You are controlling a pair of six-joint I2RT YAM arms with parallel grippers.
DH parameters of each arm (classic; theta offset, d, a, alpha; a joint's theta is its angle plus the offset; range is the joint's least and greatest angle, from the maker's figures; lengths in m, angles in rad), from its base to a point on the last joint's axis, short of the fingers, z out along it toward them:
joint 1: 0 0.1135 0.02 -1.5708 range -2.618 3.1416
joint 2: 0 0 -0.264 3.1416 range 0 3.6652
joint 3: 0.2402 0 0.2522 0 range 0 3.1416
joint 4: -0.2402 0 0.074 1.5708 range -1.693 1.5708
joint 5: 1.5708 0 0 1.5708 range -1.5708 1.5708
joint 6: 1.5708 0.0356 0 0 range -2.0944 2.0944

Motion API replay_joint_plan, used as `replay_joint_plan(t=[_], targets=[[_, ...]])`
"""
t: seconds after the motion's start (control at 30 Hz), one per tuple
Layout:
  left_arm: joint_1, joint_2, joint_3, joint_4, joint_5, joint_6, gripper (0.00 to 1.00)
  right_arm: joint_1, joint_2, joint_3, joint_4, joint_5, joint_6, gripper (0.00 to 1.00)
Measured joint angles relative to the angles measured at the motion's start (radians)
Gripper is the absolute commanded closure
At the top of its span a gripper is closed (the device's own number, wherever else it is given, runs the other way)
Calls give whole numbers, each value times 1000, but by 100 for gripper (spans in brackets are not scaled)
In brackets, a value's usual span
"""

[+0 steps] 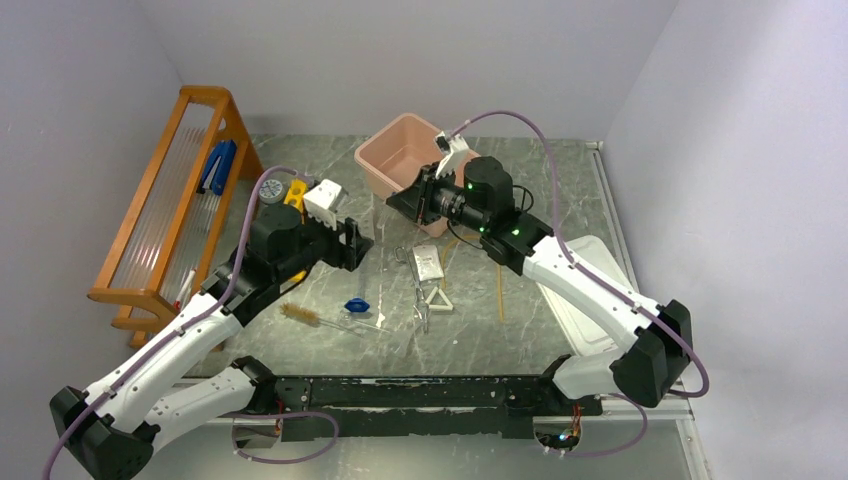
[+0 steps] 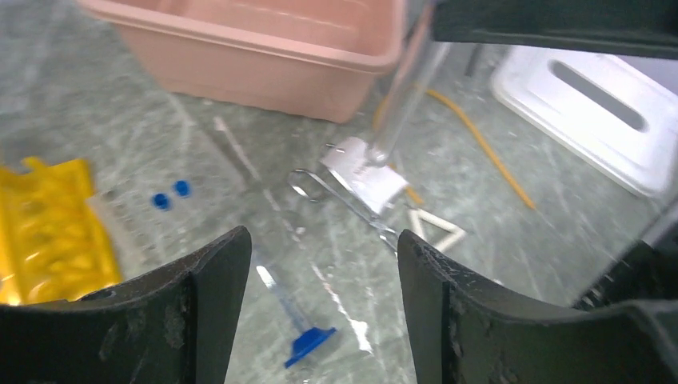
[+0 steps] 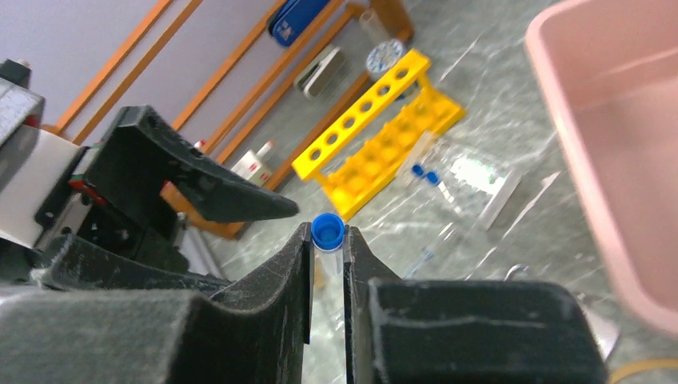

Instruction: Organize the chemistry lab equipment

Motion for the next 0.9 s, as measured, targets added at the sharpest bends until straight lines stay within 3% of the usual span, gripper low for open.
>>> replay_joint_plan(t=[0.17,0.33,0.53,0.9], targets=[[0,-13,2,3,-259,0,38,0,37,-52,161,58,-130,95],[0,-80,-6,13,-438,-3,39,2,192,-55,291,62,-233,96],[0,-172,-40,32,-518,-23,39,19,369,-55,396,73,-333,96],[0,-153,-45,32,-572,-31,39,32,560,-30,530,-39,-463,95]])
